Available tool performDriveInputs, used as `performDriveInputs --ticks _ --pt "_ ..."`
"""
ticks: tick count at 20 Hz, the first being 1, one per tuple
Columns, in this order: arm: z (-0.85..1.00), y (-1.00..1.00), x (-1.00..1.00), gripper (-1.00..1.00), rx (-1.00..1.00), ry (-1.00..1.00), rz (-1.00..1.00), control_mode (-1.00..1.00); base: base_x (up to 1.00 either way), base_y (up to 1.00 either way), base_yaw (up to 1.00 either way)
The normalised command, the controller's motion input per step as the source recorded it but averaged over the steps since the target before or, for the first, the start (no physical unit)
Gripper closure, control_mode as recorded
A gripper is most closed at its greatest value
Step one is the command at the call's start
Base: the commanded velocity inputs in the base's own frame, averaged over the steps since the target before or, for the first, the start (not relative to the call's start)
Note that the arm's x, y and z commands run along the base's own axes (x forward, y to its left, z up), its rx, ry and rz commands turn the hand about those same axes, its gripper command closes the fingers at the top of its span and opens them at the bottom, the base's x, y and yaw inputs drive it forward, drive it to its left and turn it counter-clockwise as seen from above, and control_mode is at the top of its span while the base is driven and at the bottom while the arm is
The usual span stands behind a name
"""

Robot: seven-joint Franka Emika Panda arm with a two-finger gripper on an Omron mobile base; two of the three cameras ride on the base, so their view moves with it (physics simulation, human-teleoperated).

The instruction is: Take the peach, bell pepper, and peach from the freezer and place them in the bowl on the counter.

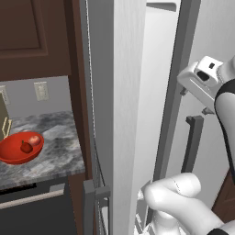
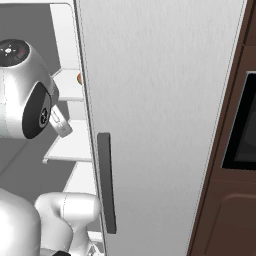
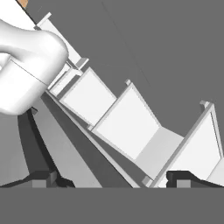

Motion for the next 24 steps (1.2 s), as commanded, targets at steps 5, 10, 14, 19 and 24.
performDriveInputs --ticks 5,10,14,19,24 --pt "0.16 0.07 0.64 -1.0 0.02 0.0 0.0 -1.0 0.0 0.0 0.0" --pt "0.24 0.29 0.58 -1.0 0.01 0.0 0.0 -1.0 0.0 0.0 0.0" --pt "0.23 0.28 0.53 -1.0 0.0 0.0 0.0 -1.0 0.0 0.0 0.0" --pt "0.03 0.07 0.51 -1.0 0.0 0.0 -0.05 -1.0 0.0 0.0 0.0" --pt "0.0 0.08 0.41 -1.0 0.0 -0.01 -0.12 -1.0 0.0 0.0 0.0"
